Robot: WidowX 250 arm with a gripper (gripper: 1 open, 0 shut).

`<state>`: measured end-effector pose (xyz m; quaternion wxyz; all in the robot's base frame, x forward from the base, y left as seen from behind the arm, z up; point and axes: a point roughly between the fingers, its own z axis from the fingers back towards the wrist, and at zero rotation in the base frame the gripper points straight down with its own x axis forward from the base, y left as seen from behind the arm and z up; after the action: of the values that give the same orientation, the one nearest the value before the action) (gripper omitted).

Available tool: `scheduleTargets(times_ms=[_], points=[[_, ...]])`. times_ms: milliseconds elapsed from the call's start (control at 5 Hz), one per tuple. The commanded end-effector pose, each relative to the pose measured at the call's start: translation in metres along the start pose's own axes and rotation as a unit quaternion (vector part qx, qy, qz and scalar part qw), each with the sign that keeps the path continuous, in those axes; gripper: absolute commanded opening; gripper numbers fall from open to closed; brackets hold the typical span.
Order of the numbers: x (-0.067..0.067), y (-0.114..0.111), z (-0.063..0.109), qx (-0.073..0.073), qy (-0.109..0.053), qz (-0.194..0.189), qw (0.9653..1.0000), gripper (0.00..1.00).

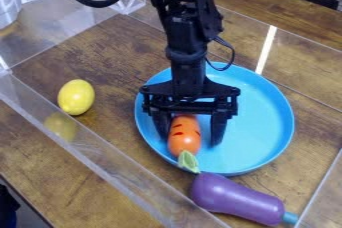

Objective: Move the carrot to the left side

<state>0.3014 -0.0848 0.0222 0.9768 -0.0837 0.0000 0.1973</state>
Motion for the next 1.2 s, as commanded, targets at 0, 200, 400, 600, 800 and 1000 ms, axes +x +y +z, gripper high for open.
scheduleTargets(times_ms=[0, 200, 400, 600, 800, 1000], points=[[-0.003, -0.011, 0.004, -0.001, 0.002, -0.020, 0.9998, 1.00], [0.000, -0.014, 0.008, 0.000, 0.004, -0.029, 0.9996, 1.00], [-0.002, -0.010, 0.003, -0.001, -0.003, 0.008, 1.0000, 1.00], [-0.006, -0.007, -0.001, -0.003, -0.009, 0.045, 0.9990, 1.00], [-0.009, -0.008, 0.000, 0.001, -0.007, 0.027, 0.9996, 0.00], [-0.011, -0.007, 0.016, 0.000, -0.009, 0.003, 1.0000, 0.00]])
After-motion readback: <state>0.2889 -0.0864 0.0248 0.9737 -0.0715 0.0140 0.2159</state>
